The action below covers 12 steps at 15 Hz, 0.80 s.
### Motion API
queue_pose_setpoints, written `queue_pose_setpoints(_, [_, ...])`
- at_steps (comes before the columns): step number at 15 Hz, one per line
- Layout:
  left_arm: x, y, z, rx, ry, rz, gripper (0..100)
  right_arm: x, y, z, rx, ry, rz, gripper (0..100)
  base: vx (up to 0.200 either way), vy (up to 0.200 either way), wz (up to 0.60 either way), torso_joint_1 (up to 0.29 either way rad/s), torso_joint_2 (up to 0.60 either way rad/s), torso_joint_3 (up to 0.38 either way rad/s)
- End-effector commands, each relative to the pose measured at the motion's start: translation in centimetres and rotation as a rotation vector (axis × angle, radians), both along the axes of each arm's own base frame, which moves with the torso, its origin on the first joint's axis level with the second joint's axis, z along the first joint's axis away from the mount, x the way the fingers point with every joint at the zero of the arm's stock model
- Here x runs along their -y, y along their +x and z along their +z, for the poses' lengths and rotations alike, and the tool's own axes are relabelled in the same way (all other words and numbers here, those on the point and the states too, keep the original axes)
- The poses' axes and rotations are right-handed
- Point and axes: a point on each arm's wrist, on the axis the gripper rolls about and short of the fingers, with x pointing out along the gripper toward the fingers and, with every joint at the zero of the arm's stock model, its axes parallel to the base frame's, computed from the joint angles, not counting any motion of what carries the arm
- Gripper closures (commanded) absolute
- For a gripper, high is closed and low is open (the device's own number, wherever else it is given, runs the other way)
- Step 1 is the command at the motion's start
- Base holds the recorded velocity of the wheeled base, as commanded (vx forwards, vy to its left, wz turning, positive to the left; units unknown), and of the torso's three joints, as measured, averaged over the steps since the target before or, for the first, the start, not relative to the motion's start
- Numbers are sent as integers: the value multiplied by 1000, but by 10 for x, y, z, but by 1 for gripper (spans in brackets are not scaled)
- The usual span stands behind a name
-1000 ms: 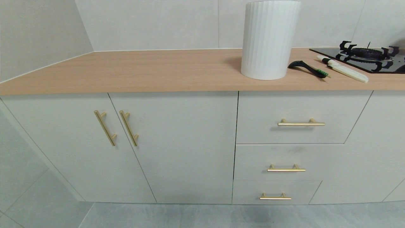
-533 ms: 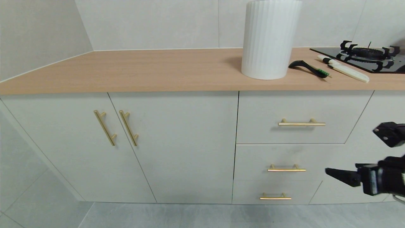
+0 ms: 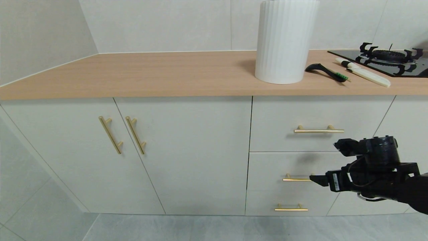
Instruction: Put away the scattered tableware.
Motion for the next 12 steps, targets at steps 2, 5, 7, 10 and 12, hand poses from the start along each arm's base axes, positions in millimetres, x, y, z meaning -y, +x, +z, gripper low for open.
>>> queue_pose_setpoints(2, [0,0,0,0,-1,1,0,-2,18,-49,-32,-50,-54,0,0,0,0,0,0,0])
queue_pose_setpoints(5, [0,0,0,0,-1,1,0,-5,34,-73,66,-58,-96,0,0,0,0,0,0,0])
queue_pose_setpoints(7, [0,0,0,0,-1,0,0,-6,41,-84,121,-73,-135,0,0,0,0,0,0,0])
queue_pose_setpoints(10, [0,0,0,0,-1,1,0,-6,48,-98,173,-71,-146,0,0,0,0,0,0,0])
queue_pose_setpoints(12, [0,0,0,0,-1,1,0,-7,49,-101,186,-67,-144,0,0,0,0,0,0,0])
